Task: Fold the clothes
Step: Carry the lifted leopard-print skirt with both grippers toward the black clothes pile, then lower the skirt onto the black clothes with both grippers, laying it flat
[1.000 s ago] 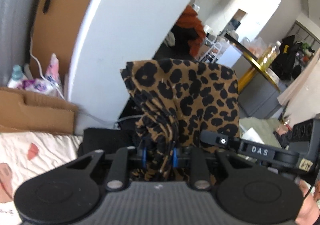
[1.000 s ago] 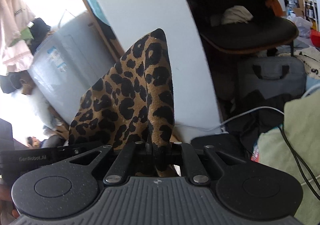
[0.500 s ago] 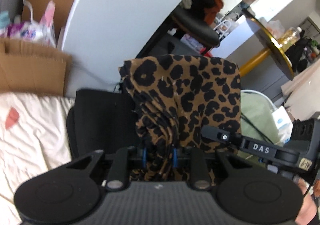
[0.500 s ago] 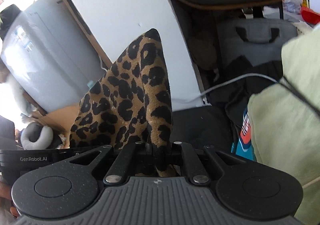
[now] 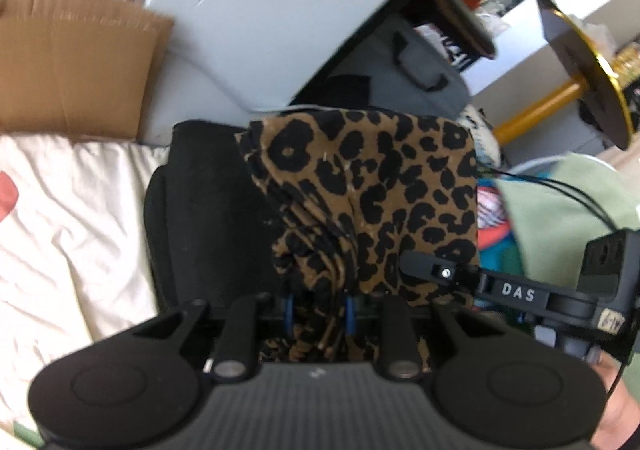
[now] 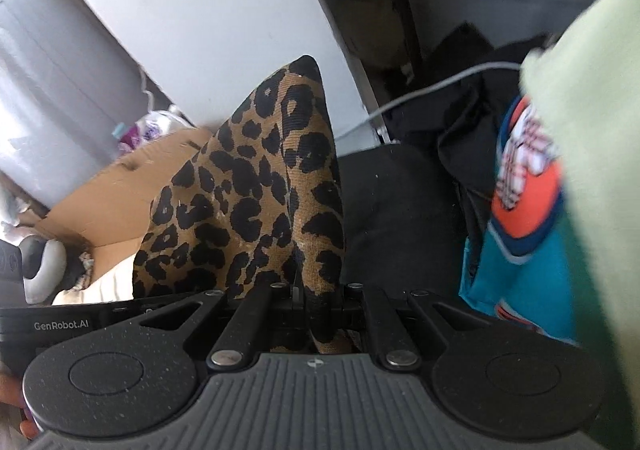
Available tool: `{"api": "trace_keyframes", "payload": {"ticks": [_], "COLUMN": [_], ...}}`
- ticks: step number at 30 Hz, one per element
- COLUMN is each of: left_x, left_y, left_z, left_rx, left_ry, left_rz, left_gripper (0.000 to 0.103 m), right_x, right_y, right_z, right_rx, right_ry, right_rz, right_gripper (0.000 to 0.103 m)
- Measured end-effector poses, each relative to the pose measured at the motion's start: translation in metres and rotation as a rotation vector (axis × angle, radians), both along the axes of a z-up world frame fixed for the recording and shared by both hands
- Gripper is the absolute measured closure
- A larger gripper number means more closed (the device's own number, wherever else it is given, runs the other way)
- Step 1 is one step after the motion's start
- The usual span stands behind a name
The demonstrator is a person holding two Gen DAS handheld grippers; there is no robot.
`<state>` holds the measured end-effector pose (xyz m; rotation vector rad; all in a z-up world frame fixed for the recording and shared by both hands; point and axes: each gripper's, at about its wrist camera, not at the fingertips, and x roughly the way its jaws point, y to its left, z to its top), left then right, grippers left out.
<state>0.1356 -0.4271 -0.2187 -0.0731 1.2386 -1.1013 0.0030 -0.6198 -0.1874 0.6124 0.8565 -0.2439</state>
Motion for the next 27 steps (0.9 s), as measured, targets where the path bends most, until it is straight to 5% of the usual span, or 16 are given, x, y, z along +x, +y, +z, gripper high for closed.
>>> {"api": "trace_keyframes", "payload": {"ticks": [6,27], "left_x": [0.032,0.099], "left_y": [-0.016,-0.051], "left_z": [-0.038,-0.106], "left_rx": [0.020,-0.013], "left_ry": [0.027,0.118], "left_rz": [0.038,0.088], "left_gripper": [0.079,0.079], "right_x": [0.043,0.107], "right_y": [-0.013,-0.048], "right_z": [-0.046,-0.109], "right_rx": [-0.002,-0.029], "right_ry": [0.026,0.030], "right_rz": [0.000,0.004], "right_gripper": [0.098,0.098]}}
